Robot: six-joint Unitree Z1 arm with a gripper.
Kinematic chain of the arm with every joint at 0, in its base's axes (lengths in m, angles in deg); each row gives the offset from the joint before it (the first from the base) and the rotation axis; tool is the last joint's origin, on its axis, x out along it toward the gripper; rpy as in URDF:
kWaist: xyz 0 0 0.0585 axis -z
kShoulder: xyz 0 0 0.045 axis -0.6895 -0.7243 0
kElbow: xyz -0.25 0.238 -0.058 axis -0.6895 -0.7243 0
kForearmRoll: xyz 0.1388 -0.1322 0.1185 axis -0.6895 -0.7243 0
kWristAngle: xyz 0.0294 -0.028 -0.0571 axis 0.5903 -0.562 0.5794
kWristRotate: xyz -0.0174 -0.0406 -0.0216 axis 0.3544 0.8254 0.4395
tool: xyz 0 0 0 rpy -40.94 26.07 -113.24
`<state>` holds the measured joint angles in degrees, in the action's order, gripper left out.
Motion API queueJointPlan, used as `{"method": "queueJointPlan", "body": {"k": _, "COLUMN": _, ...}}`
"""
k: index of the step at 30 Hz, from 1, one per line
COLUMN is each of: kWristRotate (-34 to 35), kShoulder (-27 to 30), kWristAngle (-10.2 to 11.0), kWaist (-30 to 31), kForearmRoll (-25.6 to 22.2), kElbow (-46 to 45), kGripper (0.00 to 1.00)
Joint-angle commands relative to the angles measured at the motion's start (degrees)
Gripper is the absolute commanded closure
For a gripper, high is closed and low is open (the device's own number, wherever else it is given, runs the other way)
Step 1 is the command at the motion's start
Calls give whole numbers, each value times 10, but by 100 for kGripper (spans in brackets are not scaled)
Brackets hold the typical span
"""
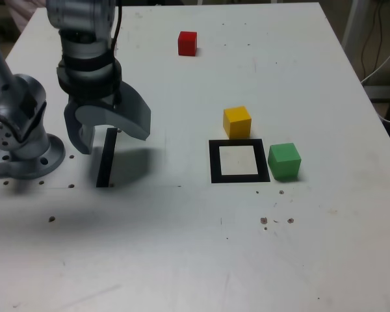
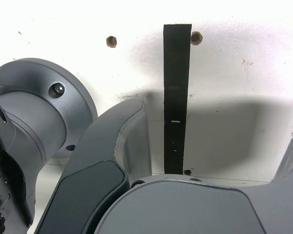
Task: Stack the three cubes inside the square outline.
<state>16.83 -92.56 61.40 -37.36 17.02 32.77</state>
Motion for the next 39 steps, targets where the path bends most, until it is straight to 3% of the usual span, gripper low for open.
{"method": "queueJointPlan", "body": {"k": 1, "kWristRotate": -2, "kShoulder": 1, "kWristAngle": 1, "kWaist": 0, "kForearmRoll": 1, "kElbow": 2, "kGripper": 1}}
{"method": "queueJointPlan", "body": {"k": 8, "kWristRotate": -25, "kShoulder": 0, "kWristAngle": 9, "kWaist": -16, "kForearmRoll": 0, "kElbow": 15, "kGripper": 1}}
{"method": "queueJointPlan", "body": {"k": 15, "kWristRotate": -75, "kShoulder": -2, "kWristAngle": 35, "kWaist": -59, "kForearmRoll": -2, "kElbow": 36, "kGripper": 1}}
{"method": "queueJointPlan", "body": {"k": 20, "kWristRotate": -153, "kShoulder": -9, "kWristAngle": 58, "kWaist": -107, "kForearmRoll": -4, "kElbow": 62, "kGripper": 1}}
{"method": "queueJointPlan", "body": {"k": 29, "kWristRotate": -322, "kShoulder": -48, "kWristAngle": 69, "kWaist": -235, "kForearmRoll": -21, "kElbow": 149, "kGripper": 3}}
{"method": "queueJointPlan", "body": {"k": 39, "kWristRotate": -430, "kShoulder": -147, "kWristAngle": 69, "kWaist": -379, "kForearmRoll": -65, "kElbow": 293, "kGripper": 4}}
